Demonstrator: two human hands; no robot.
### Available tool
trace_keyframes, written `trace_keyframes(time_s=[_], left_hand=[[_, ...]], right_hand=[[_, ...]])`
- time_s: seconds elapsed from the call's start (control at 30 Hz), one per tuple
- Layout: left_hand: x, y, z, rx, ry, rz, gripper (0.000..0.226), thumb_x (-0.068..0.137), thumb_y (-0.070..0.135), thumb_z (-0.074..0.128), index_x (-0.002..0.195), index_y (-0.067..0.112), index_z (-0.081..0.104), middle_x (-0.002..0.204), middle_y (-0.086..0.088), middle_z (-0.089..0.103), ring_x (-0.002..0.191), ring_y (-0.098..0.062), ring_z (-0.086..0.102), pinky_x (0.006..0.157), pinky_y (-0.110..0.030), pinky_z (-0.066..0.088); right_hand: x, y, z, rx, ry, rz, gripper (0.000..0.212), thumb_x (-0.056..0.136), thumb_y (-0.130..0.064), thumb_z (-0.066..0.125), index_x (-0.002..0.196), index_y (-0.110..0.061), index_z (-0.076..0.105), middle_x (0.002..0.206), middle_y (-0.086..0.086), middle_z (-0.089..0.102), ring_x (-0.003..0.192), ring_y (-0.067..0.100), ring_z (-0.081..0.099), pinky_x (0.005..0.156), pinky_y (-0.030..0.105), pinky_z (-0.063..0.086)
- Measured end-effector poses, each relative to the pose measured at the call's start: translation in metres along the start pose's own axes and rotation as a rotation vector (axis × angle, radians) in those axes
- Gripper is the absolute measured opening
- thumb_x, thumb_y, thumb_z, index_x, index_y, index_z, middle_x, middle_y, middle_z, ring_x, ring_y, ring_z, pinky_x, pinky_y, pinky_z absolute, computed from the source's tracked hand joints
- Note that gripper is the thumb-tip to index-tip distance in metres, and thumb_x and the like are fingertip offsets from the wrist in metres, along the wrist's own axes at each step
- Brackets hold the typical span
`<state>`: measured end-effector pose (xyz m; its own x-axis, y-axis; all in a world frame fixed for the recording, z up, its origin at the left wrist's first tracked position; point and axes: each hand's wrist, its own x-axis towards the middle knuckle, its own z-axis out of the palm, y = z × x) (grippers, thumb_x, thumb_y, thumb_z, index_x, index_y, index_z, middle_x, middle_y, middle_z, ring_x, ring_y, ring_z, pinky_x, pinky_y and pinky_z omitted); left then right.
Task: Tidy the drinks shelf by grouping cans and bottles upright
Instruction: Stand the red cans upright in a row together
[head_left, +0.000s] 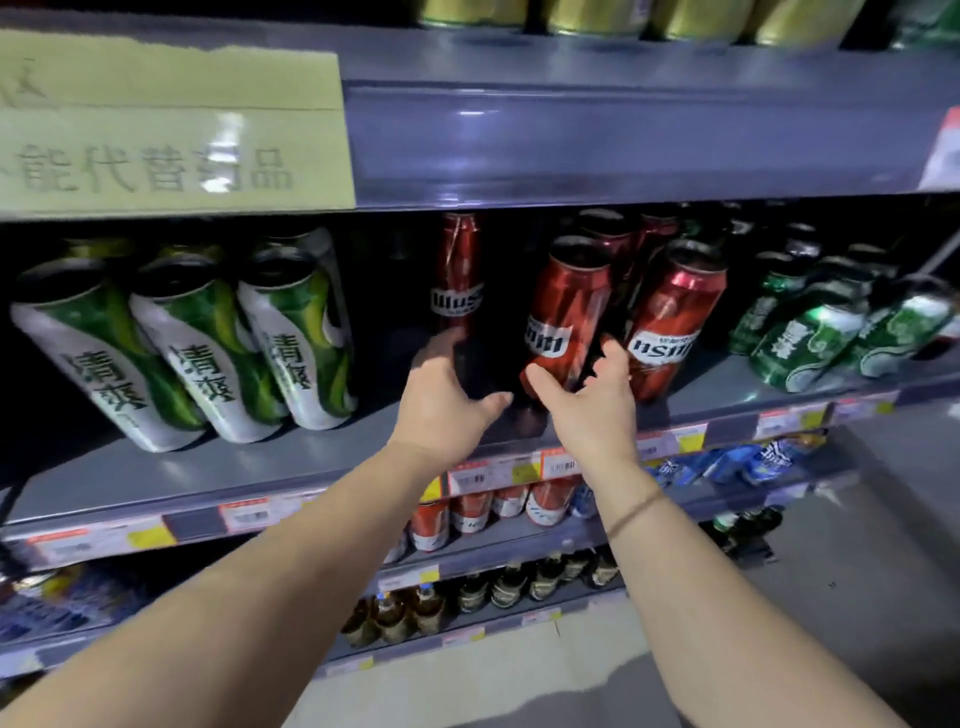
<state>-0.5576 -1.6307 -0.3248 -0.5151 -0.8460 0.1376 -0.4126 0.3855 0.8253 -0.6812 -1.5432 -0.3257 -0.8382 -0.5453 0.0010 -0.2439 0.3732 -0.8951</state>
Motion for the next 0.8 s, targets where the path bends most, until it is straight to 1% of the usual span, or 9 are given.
trace_keyframes(time_s=[0.13,0.23,0.3,0.4,0.53,0.6,0.67,0.73,0.8], left_hand=[[0.028,-0.015,0.000,-0.130,0.103,-0.103,0.074,0.073,0.014,0.080,0.138,0.011,0.044,0.120,-0.004,0.063,0.114,-0.024,0.061,0.099,-0.031,0.047],[0.033,-0.022,-0.006,-0.141,0.032,-0.139,0.076,0.078,0.008,0.078,0.143,0.010,0.039,0.118,0.003,0.057,0.109,-0.013,0.056,0.088,-0.017,0.044],[0.027,-0.021,-0.007,-0.127,-0.111,-0.102,0.081,0.077,0.005,0.079,0.146,0.009,0.036,0.119,0.006,0.051,0.111,-0.007,0.050,0.083,-0.007,0.039],[0.019,-0.022,0.001,-0.038,-0.227,-0.015,0.091,0.069,0.016,0.087,0.145,0.012,0.038,0.124,0.009,0.050,0.119,-0.004,0.047,0.092,-0.004,0.033],[0.020,-0.015,0.007,-0.023,-0.142,0.010,0.077,0.070,0.029,0.087,0.135,0.016,0.048,0.119,0.006,0.059,0.111,-0.009,0.055,0.092,-0.020,0.040],[0.022,-0.014,0.009,-0.023,-0.072,-0.003,0.067,0.073,0.029,0.084,0.130,0.014,0.053,0.110,0.008,0.060,0.103,-0.011,0.058,0.085,-0.018,0.042],[0.022,-0.014,0.011,-0.045,-0.045,-0.015,0.066,0.071,0.031,0.085,0.128,0.016,0.056,0.109,0.010,0.063,0.101,-0.008,0.061,0.081,-0.012,0.042],[0.019,-0.014,0.011,-0.061,-0.012,-0.022,0.065,0.070,0.032,0.086,0.127,0.017,0.058,0.110,0.010,0.065,0.101,-0.007,0.062,0.083,-0.013,0.042],[0.015,-0.017,0.009,-0.055,0.040,-0.032,0.062,0.071,0.031,0.085,0.125,0.017,0.059,0.107,0.010,0.064,0.100,-0.008,0.060,0.085,-0.017,0.043]], right_hand=[[0.010,0.001,-0.001,-0.099,-0.017,-0.038,0.057,0.076,-0.049,0.074,0.114,-0.018,0.046,0.108,0.003,0.059,0.095,0.024,0.059,0.075,0.034,0.045],[0.013,0.002,-0.004,-0.111,-0.014,-0.056,0.044,0.078,-0.046,0.075,0.101,-0.022,0.047,0.096,-0.001,0.063,0.084,0.020,0.061,0.066,0.030,0.043],[0.014,0.000,-0.005,-0.115,-0.038,-0.076,0.043,0.076,-0.045,0.076,0.101,-0.024,0.048,0.092,-0.006,0.065,0.083,0.017,0.062,0.067,0.030,0.046],[0.012,-0.004,0.004,-0.128,-0.112,-0.108,0.048,0.070,-0.049,0.077,0.105,-0.025,0.053,0.094,-0.007,0.068,0.087,0.016,0.065,0.077,0.037,0.054],[0.005,-0.014,0.014,-0.150,-0.264,-0.122,0.064,0.072,-0.053,0.075,0.126,-0.029,0.050,0.109,-0.008,0.065,0.100,0.015,0.061,0.085,0.037,0.053],[0.003,-0.015,0.011,-0.090,-0.289,-0.128,0.061,0.075,-0.051,0.074,0.126,-0.028,0.051,0.110,-0.010,0.061,0.102,0.011,0.058,0.089,0.033,0.051],[-0.001,-0.009,-0.001,0.046,-0.066,-0.188,0.045,0.076,-0.042,0.077,0.111,-0.026,0.054,0.106,-0.007,0.060,0.098,0.010,0.058,0.088,0.032,0.051],[-0.004,0.003,-0.025,0.159,0.324,-0.222,0.039,0.075,-0.030,0.079,0.101,-0.021,0.052,0.102,0.001,0.059,0.090,0.015,0.058,0.086,0.038,0.050],[0.003,0.018,-0.052,0.124,0.486,-0.147,0.049,0.074,-0.026,0.080,0.111,-0.013,0.051,0.109,0.005,0.055,0.089,0.017,0.054,0.087,0.042,0.049]])
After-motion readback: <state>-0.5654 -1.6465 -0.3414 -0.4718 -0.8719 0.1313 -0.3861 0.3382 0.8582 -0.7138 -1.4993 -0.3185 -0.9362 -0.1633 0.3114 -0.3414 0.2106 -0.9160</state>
